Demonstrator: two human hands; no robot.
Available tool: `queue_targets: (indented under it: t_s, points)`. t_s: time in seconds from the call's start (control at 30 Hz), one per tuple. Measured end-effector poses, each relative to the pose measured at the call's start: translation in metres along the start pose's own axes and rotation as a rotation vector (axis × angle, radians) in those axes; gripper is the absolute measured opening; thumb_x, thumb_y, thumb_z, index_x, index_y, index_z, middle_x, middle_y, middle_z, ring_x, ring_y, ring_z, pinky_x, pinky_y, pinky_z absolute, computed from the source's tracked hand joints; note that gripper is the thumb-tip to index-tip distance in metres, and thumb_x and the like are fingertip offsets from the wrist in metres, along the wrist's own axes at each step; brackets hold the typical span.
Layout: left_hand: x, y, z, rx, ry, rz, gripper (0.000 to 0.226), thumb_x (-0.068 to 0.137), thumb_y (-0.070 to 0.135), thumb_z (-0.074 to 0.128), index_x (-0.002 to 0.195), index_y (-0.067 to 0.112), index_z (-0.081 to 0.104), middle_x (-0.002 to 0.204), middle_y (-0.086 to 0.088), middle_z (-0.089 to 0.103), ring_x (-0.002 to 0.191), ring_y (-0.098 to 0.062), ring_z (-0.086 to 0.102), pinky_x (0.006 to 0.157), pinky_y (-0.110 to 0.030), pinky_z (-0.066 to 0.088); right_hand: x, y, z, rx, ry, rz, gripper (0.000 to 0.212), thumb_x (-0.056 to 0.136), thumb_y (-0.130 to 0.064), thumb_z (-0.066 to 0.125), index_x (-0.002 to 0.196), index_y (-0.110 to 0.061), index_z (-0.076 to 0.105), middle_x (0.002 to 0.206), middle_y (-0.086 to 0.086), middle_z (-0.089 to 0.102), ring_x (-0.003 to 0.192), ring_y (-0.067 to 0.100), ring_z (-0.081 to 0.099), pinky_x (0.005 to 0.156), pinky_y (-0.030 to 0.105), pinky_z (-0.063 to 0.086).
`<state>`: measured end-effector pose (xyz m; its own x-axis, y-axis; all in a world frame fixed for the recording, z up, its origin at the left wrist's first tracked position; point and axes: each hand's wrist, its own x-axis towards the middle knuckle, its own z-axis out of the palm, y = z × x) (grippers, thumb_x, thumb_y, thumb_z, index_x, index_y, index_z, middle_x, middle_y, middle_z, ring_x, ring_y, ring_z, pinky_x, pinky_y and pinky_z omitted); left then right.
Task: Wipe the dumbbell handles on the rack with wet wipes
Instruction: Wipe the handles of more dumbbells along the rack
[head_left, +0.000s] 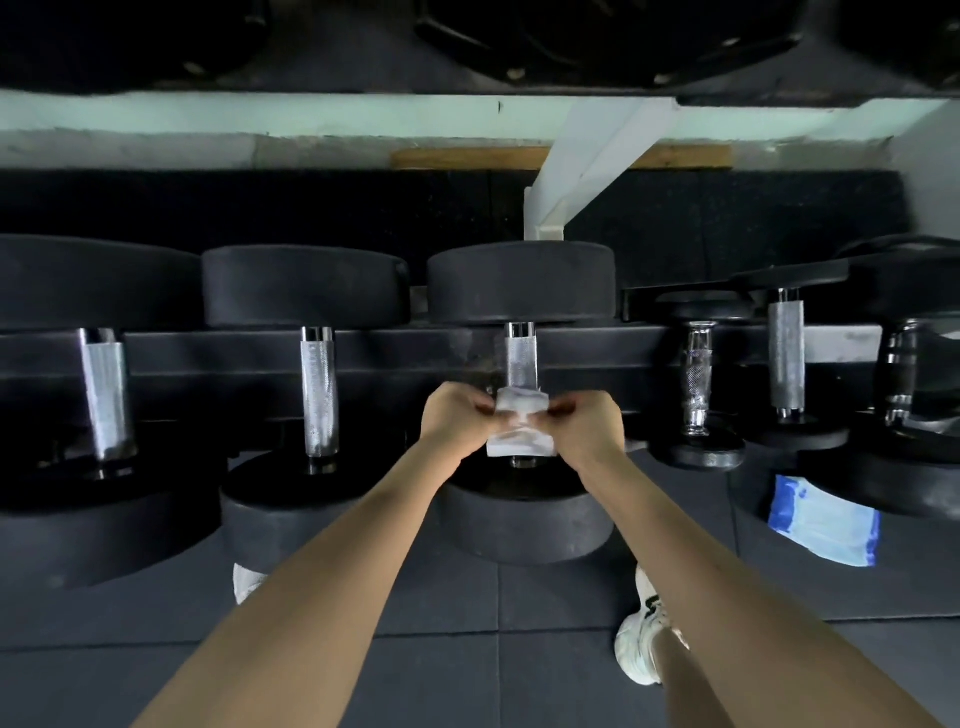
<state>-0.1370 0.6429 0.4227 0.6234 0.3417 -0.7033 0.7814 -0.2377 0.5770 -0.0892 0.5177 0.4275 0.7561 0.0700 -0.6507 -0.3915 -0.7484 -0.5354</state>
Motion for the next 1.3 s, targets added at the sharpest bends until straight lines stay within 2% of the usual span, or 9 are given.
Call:
queue_targets:
  t_s: [0.1,0.2,0.33,0.47,0.7,0.87,1.0,1.2,1.3]
  points:
    - [-0.018,0.001,-0.014,-0.012,0.040,0.017,0.022,0.075,0.030,0.077,0.075,0.008,0.071,0.065,-0.003,0.063,0.060,-0.014,0.056,0.058,-0.028,0.044,-0.021,-0.007,-0.003,-0.044,0.070,-0.112,0.031,0.077,-0.018,0.073,0.052,-0.017,0.055,0.045,-0.011,0.048,0.047,0.009,0.042,0.047,0.021,0.031]
    - [-0.044,-0.006,-0.039,-0.273,0.052,-0.020,0.011,0.075,0.017,0.077,0.084,0.014,0.071,0.078,0.003,0.069,0.074,-0.011,0.063,0.062,-0.018,0.048,-0.052,-0.025,0.001,0.045,0.065,-0.136,0.013,0.077,-0.025,0.075,0.083,-0.020,0.065,0.074,-0.008,0.063,0.069,0.010,0.058,0.059,0.022,0.043]
    - [-0.071,-0.029,-0.093,-0.458,-0.082,-0.048,0.016,0.076,0.010,0.076,0.089,0.016,0.071,0.089,0.000,0.072,0.088,-0.014,0.067,0.081,-0.023,0.053,-0.077,-0.052,0.014,0.411,-0.137,0.005,0.026,0.075,-0.010,0.077,0.098,-0.017,0.067,0.088,-0.003,0.069,0.082,0.013,0.065,0.068,0.020,0.049]
    - [-0.081,-0.053,-0.150,-0.443,-0.017,-0.049,0.016,0.077,0.007,0.074,0.088,0.018,0.069,0.076,0.003,0.068,0.067,-0.005,0.062,0.061,-0.012,0.049,-0.087,-0.080,0.045,0.679,-0.370,0.119,0.029,0.078,0.010,0.065,0.098,-0.012,0.066,0.087,0.002,0.068,0.078,0.015,0.065,0.066,0.021,0.052]
    - [-0.070,-0.092,-0.199,-0.054,0.157,-0.054,0.010,0.078,0.036,0.072,0.076,0.027,0.070,0.077,0.005,0.071,0.079,-0.015,0.066,0.076,-0.036,0.053,-0.092,-0.107,0.105,0.426,-0.269,0.089,0.014,0.078,-0.009,0.074,0.092,-0.009,0.072,0.083,0.003,0.070,0.078,0.015,0.065,0.064,0.017,0.050]
    - [-0.051,-0.088,-0.207,0.230,0.198,-0.045,0.025,0.078,0.052,0.066,0.076,0.027,0.067,0.075,0.008,0.068,0.075,-0.011,0.062,0.058,-0.024,0.042,-0.079,-0.115,0.121,0.211,-0.065,0.063,0.009,0.078,-0.023,0.076,0.081,-0.017,0.071,0.086,0.001,0.071,0.088,0.019,0.066,0.083,0.031,0.053]
    - [-0.028,-0.094,-0.203,0.308,0.231,-0.042,0.036,0.075,0.058,0.064,0.062,0.026,0.056,0.079,0.002,0.067,0.083,-0.019,0.063,0.068,-0.029,0.046,-0.057,-0.114,0.136,0.110,-0.026,0.105,0.026,0.076,-0.032,0.077,0.091,-0.010,0.073,0.095,0.004,0.073,0.089,0.021,0.067,0.084,0.036,0.055]
    - [0.003,-0.107,-0.193,0.335,0.304,-0.074,0.043,0.080,0.050,0.065,0.111,0.021,0.062,0.116,-0.008,0.059,0.111,-0.028,0.052,0.093,-0.037,0.041,-0.031,-0.113,0.151,-0.014,0.063,0.115,0.033,0.077,-0.038,0.075,0.098,-0.012,0.070,0.099,0.008,0.072,0.090,0.026,0.067,0.075,0.033,0.054]
    - [-0.002,-0.103,-0.183,0.209,0.517,0.020,0.030,0.086,0.034,0.063,0.112,0.019,0.064,0.110,-0.007,0.061,0.104,-0.024,0.055,0.083,-0.028,0.041,-0.027,-0.112,0.153,-0.088,0.092,0.077,0.037,0.080,-0.040,0.070,0.103,-0.012,0.070,0.104,0.010,0.071,0.097,0.029,0.066,0.072,0.027,0.046]
